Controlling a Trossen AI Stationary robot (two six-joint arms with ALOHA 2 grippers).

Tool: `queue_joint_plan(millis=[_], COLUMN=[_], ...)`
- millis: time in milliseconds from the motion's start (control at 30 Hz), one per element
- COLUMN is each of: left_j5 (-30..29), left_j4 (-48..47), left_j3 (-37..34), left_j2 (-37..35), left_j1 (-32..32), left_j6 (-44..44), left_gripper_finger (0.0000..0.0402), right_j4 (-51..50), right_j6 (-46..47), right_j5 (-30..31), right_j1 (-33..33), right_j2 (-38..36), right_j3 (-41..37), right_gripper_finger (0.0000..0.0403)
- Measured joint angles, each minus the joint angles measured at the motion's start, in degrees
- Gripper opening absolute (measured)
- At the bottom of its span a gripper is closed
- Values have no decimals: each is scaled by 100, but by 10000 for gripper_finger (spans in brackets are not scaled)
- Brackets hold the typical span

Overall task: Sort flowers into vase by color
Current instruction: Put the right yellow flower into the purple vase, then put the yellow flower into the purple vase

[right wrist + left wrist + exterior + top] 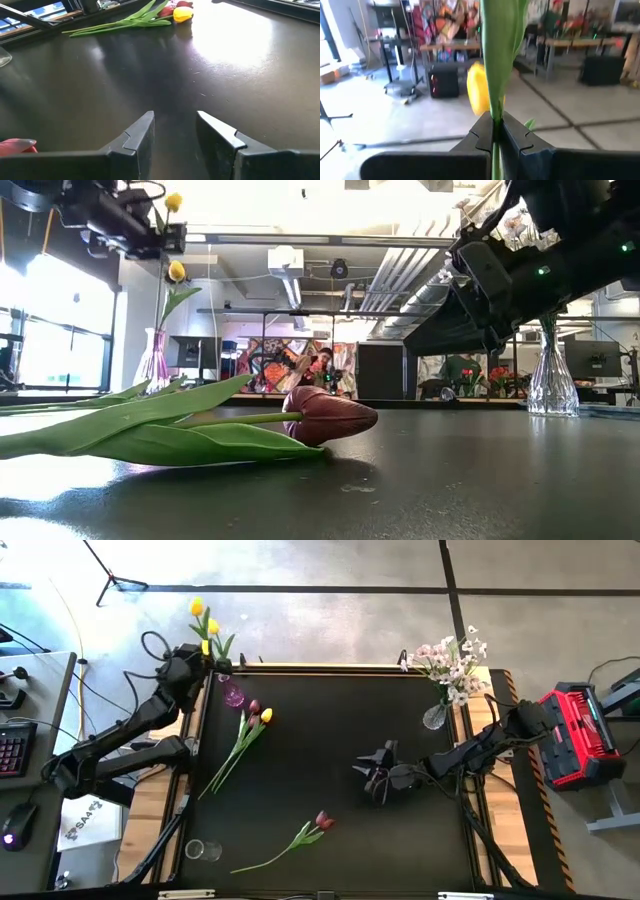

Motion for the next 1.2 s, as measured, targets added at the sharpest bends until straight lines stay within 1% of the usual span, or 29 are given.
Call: queue_joint_plan(millis=[67, 167, 267, 367, 500, 633, 767, 833, 933, 1067, 1200], left_j5=[87, -59, -116, -112, -49, 3, 24, 159, 452, 932, 1510], left_j4=[-87, -127, -178, -419, -1038, -1737, -2337, -2680, -3264, -3900, -4554], left_j3=[0, 0, 0, 0, 0, 0, 0, 76, 328, 618, 675], left_j2=[174, 315, 316, 267, 240, 231, 165, 71, -114, -405, -613], left_j1=[107, 140, 73, 15, 15, 15, 15, 15, 15, -51, -331], left_j6=[-114, -199, -212, -336, -737, -1085, -1254, -1320, -1402, -1411, -1564], left_gripper_finger=[0, 1, 7, 22, 59, 108, 156, 174, 189, 194, 194], right_j4=[0, 0, 0, -7, -12, -14, -16, -16, -17, -36, -128], right_j6=[-71, -87, -74, 5, 20, 29, 29, 42, 79, 171, 173], right_j5=[-15, -13, -48, -151, -198, -237, -238, -239, -249, -306, -303], right_j1=[-36, -56, -50, -45, -45, -45, -45, -45, -36, -34, -34], right_j2=[0, 0, 2, 2, 2, 2, 2, 2, 2, 2, 2], right_j3=[0, 0, 0, 0, 0, 0, 0, 0, 0, 0, -2], right_gripper_finger=[133, 133, 133, 133, 133, 133, 133, 133, 133, 133, 133])
